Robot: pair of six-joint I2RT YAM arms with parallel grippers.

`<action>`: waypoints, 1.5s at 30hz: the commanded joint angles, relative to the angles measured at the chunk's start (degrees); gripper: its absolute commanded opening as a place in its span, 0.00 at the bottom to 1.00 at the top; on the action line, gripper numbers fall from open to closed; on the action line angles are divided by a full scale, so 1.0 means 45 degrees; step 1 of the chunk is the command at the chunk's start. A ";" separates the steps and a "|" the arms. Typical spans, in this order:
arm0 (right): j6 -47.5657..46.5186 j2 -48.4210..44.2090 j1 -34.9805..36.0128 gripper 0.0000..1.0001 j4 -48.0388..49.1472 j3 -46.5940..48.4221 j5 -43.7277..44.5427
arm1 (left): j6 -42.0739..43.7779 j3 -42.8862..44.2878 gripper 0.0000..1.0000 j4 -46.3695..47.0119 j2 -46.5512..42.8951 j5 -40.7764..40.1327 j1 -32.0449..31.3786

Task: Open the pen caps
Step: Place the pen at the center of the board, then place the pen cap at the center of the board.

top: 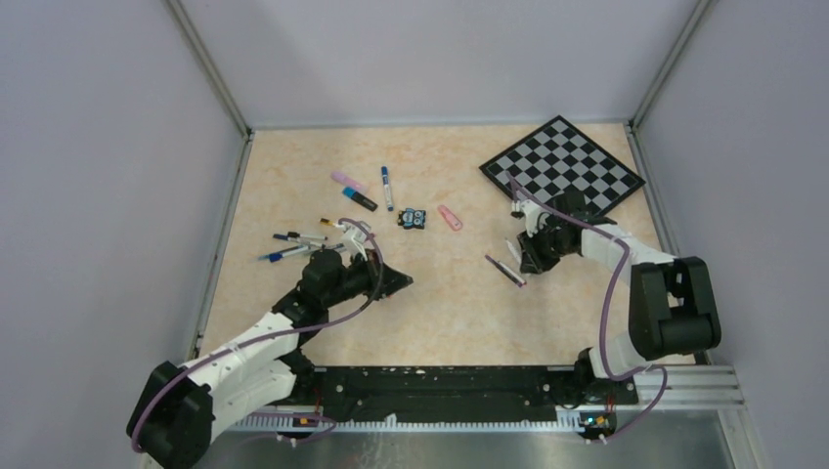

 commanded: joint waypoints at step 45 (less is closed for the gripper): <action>-0.0681 -0.1723 -0.0086 0.37 -0.0567 0.0851 -0.1460 | 0.1837 0.7085 0.30 -0.8173 0.7994 -0.8177 -0.3111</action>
